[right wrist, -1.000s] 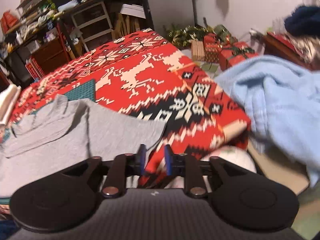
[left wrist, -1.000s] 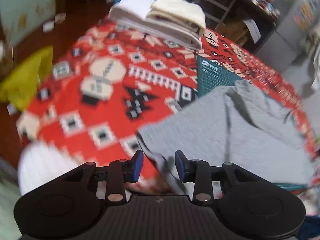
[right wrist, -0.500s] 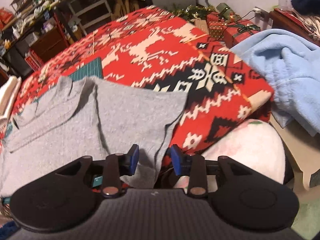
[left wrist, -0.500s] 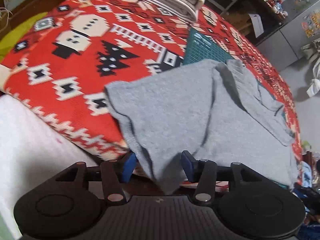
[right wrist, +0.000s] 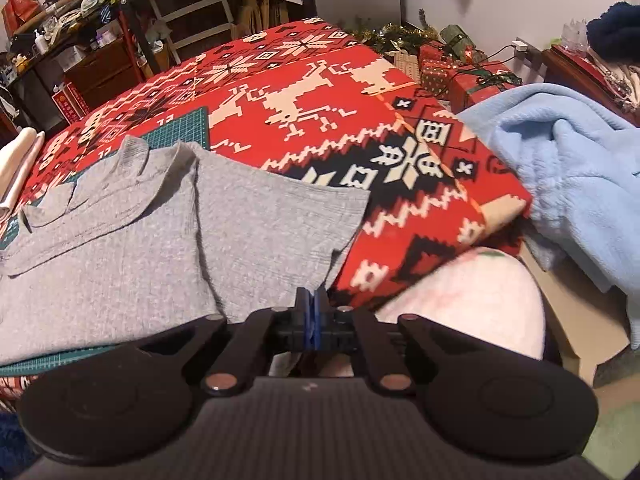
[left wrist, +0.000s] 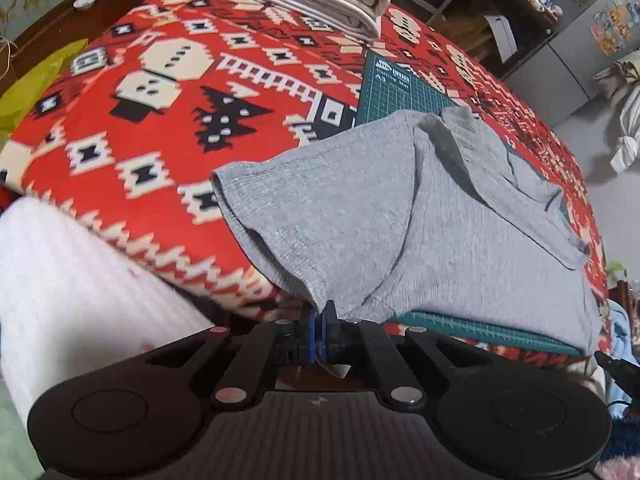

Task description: Fold clothes

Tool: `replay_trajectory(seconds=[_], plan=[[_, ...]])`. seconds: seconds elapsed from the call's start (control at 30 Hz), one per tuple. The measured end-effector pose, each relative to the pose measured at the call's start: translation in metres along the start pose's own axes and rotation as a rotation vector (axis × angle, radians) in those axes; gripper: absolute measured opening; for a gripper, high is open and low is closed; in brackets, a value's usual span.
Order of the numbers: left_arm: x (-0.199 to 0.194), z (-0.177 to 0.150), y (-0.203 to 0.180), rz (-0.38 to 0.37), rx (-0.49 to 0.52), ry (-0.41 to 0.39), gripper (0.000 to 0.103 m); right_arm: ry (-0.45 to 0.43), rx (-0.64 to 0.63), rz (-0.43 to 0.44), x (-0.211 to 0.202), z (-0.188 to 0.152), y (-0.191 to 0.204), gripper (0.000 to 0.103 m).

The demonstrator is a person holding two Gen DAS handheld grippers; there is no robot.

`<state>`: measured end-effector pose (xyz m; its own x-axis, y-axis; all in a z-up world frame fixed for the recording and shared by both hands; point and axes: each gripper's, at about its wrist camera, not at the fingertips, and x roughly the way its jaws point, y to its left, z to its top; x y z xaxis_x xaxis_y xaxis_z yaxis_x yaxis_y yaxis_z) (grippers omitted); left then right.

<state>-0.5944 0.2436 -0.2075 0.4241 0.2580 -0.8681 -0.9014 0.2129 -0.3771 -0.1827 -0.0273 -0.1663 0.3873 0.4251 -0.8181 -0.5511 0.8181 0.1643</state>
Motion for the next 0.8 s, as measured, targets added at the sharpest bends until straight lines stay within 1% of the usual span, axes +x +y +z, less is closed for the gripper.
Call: replay_trajectory(seconds=[0.13,0.23,0.27,0.33,0.37,0.4,0.43,0.47,0.5,0.53,0.6,0.63,0.67,0.73,0.8], plan=[[-0.008,-0.013,-0.001,0.004,0.023,0.017,0.003,-0.008,-0.005,-0.013,-0.012,-0.002,-0.005,0.002],[-0.009,-0.02,0.003,0.01,0.018,0.021,0.004,0.011,-0.018,-0.016,-0.015,-0.005,-0.009,0.002],[-0.009,-0.021,0.005,0.011,0.016,0.02,0.005,0.013,-0.026,-0.019,-0.014,-0.006,-0.009,0.003],[-0.011,-0.02,0.0,0.014,0.054,0.003,0.008,0.01,-0.038,-0.045,-0.014,-0.005,-0.01,0.004],[-0.013,-0.019,-0.003,0.028,0.089,-0.007,0.01,0.008,-0.044,-0.058,-0.015,-0.005,-0.01,0.007],[-0.017,-0.019,-0.007,0.045,0.128,-0.018,0.011,-0.009,-0.052,-0.053,-0.018,-0.003,-0.01,0.009],[-0.02,-0.018,-0.011,0.061,0.167,-0.029,0.016,-0.026,-0.06,-0.047,-0.022,0.0,-0.01,0.013],[-0.023,-0.017,-0.012,0.073,0.189,-0.035,0.02,-0.042,-0.068,-0.041,-0.025,0.002,-0.01,0.013],[-0.028,-0.015,-0.011,0.082,0.204,-0.042,0.022,-0.059,-0.076,-0.036,-0.029,0.005,-0.01,0.013],[-0.032,-0.013,-0.011,0.09,0.218,-0.049,0.024,-0.075,-0.115,-0.017,-0.029,0.01,-0.003,0.015],[-0.04,-0.006,-0.013,0.097,0.258,-0.079,0.026,-0.106,-0.193,0.021,-0.028,0.021,0.011,0.021],[-0.042,-0.001,-0.017,0.1,0.285,-0.104,0.029,-0.122,-0.232,0.04,-0.028,0.026,0.018,0.024],[-0.043,0.004,-0.021,0.102,0.315,-0.132,0.032,-0.137,-0.271,0.059,-0.028,0.032,0.025,0.026],[-0.042,0.021,-0.037,0.098,0.417,-0.182,0.034,-0.168,-0.349,0.097,-0.027,0.042,0.039,0.026],[-0.036,0.038,-0.058,0.086,0.549,-0.244,0.034,-0.187,-0.432,0.143,-0.017,0.055,0.059,0.026]])
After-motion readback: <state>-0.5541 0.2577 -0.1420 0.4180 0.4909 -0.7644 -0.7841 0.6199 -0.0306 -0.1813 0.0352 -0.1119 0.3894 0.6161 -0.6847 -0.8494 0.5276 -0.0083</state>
